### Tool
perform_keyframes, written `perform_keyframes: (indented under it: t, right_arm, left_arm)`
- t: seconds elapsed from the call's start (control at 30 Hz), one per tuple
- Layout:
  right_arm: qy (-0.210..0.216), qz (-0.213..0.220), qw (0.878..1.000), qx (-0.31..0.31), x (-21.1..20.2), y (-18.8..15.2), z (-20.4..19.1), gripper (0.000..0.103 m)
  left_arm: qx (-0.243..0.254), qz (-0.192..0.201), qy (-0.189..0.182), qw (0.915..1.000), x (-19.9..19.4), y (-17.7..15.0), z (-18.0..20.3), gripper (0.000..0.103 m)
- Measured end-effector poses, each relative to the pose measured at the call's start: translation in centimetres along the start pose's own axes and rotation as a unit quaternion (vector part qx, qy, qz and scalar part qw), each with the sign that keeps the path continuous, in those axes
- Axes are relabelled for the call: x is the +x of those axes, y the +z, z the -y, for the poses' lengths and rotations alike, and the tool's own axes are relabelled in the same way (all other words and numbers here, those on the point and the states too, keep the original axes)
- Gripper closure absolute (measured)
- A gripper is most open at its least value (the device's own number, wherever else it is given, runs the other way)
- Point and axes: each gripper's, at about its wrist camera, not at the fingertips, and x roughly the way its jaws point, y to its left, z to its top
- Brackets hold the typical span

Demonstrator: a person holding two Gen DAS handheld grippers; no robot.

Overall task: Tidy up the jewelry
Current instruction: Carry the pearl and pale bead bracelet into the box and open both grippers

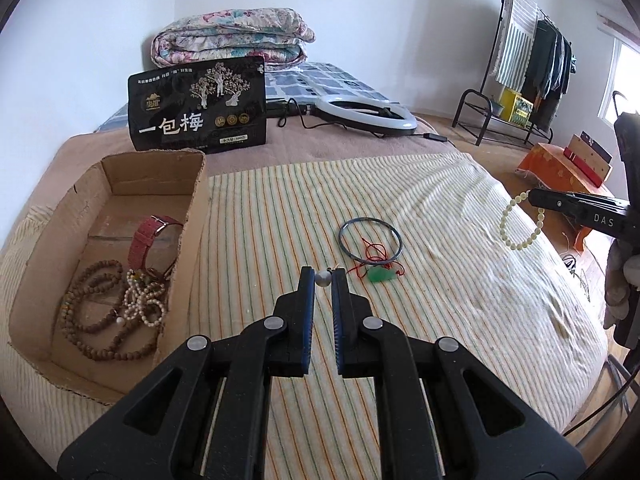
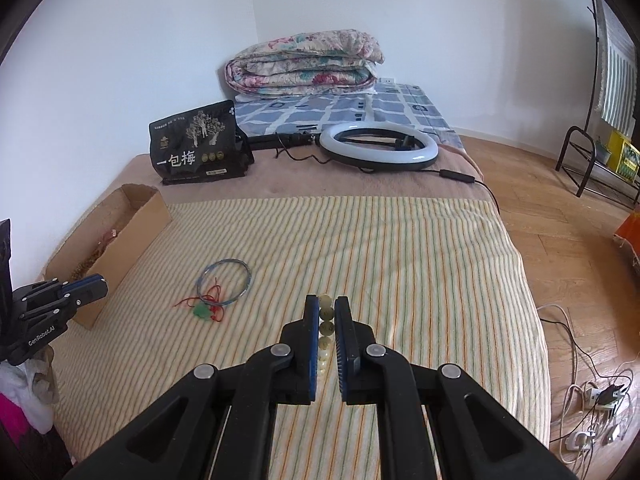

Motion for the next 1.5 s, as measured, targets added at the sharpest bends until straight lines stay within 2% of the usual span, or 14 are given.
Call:
perform_keyframes:
  t: [0.27,0.63,0.9,1.17,1.5]
  right_arm:
    - [0.013,0.024,0.999,-0.019,-2.4,1.3,-3.1,0.098]
    - [0.055,0.055,0.996,-0.045,-4.1,3.8,-8.9,0.098]
    - [0.089,0.064,0.991,-0.071,-3.1,6.0,-14.0,0.098]
    - [0.115,0.067,0.987,-0.088,-1.3,8.2,-18.8,0.098]
    - [0.137,0.055,0.984,-0.101,2.1,10.0,-23.8,0.098]
  left_arm:
    - [-0.003,0.031,0.008,0.9995,-3.3,1.0,-1.2,0.097]
    - [-0.003,0.069,0.028,0.9972,-7.3,2.3,-4.0,0.097]
    - [-0.019,0.086,0.059,0.9944,-9.4,3.1,-8.1,0.097]
    - [-0.043,0.095,0.085,0.9909,-9.7,3.7,-12.4,0.097]
    - [-0.053,0.089,0.094,0.9902,-8.5,2.8,-14.8,0.097]
